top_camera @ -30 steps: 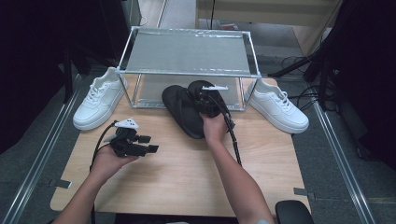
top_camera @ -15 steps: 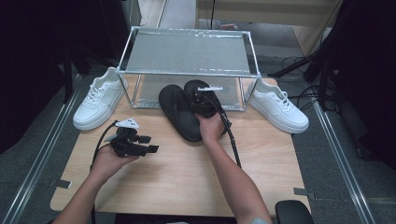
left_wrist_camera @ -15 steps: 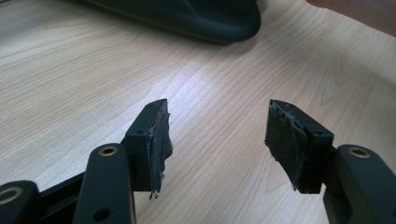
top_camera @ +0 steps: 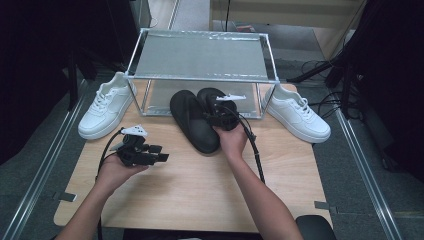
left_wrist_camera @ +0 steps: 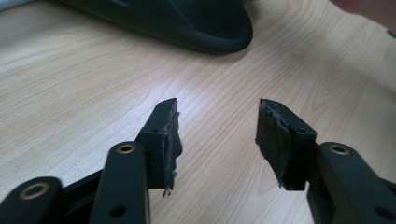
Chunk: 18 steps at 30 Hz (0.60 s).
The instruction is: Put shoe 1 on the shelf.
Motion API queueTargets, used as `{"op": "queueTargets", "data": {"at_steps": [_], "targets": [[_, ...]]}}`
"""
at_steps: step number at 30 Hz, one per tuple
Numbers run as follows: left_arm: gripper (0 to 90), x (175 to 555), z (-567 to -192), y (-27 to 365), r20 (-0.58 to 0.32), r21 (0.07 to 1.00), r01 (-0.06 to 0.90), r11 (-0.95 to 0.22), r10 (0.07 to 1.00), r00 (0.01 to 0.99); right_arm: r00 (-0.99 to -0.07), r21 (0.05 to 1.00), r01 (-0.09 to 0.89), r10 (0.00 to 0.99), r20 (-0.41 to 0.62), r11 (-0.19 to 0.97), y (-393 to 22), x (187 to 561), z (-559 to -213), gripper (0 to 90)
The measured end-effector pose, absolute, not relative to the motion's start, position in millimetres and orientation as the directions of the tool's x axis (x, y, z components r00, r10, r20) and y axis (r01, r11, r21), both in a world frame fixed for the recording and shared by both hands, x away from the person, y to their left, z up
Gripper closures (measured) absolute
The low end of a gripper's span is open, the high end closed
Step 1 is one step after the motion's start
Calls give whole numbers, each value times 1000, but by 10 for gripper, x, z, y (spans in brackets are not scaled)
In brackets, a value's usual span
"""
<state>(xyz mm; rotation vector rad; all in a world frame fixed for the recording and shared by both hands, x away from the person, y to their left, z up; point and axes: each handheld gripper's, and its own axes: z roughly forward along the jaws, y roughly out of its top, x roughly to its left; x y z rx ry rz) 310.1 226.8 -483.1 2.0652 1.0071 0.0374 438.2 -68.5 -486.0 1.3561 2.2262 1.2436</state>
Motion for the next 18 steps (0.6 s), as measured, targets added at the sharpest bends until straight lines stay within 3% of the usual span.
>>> {"op": "queueTargets", "data": {"at_steps": [9,12,16,18], "targets": [[627,3187,-4684,2246,-318,698,635,-331,651,689,-574,779,579,798,181,240,-821,4167,-4800,491],[653,3246,-4619,2228,-312,696,629,-346,643,699,-594,775,580,781,193,250,-864,4079,-4808,526],[761,3342,-4524,2195,-311,694,623,-361,630,712,-616,764,583,763,195,275,-896,3969,-4838,568],[801,3428,-4461,2182,-312,696,620,-362,624,716,-630,767,574,752,193,285,-919,3902,-4850,630]]}}
